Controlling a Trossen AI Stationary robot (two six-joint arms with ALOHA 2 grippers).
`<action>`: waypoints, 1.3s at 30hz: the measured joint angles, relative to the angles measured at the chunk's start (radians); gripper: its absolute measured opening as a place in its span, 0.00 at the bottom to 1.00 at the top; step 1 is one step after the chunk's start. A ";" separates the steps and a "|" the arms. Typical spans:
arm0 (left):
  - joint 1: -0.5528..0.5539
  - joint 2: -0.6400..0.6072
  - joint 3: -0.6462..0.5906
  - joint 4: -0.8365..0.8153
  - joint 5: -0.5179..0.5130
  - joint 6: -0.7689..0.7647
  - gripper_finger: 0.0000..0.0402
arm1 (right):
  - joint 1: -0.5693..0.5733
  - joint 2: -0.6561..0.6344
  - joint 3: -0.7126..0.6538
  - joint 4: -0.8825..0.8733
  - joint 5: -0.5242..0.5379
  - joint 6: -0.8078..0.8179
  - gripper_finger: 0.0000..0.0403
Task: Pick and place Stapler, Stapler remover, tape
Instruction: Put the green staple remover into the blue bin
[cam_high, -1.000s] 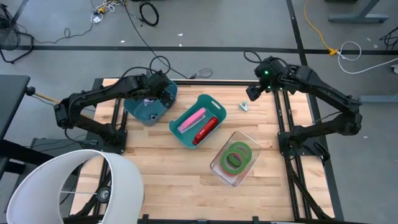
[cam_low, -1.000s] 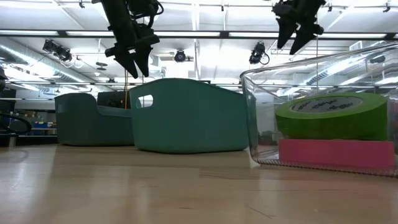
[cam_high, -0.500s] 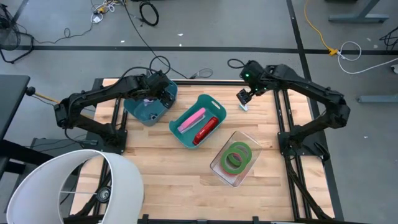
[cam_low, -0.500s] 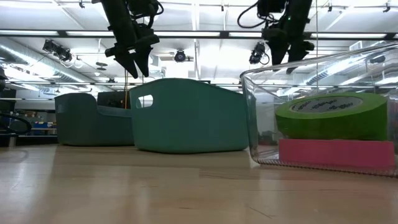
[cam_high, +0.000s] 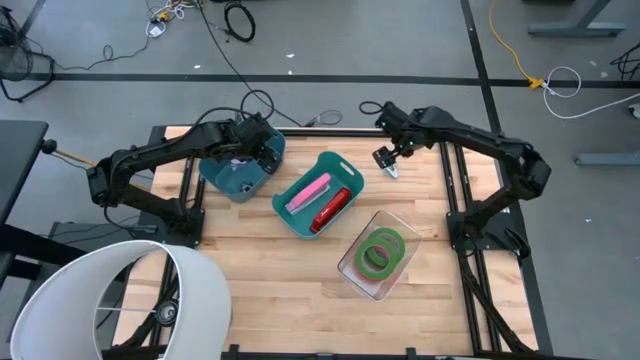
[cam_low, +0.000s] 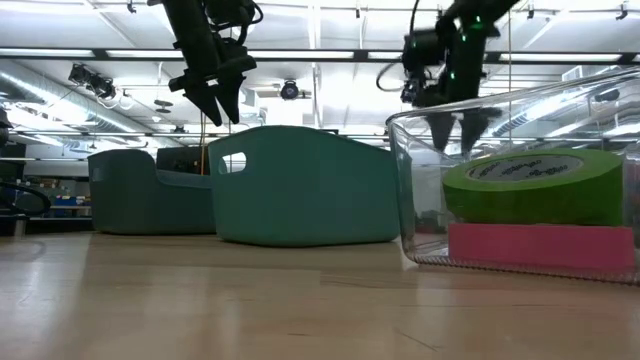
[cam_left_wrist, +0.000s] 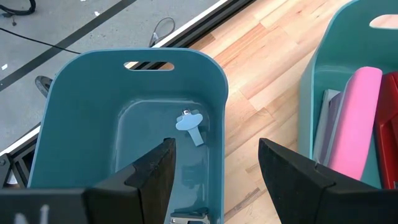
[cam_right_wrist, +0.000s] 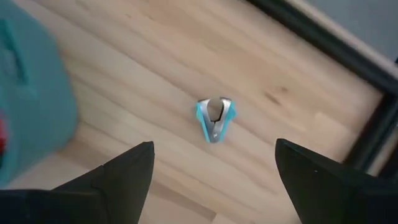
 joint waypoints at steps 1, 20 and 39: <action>0.000 0.000 0.000 0.000 0.000 0.000 0.58 | -0.007 0.000 -0.029 0.020 -0.009 0.006 0.82; 0.000 0.000 0.000 0.001 0.000 0.001 0.58 | -0.036 0.001 -0.292 0.315 -0.070 -0.021 0.82; 0.000 0.000 0.000 0.001 0.000 0.000 0.58 | -0.077 0.002 -0.437 0.451 -0.140 0.010 0.82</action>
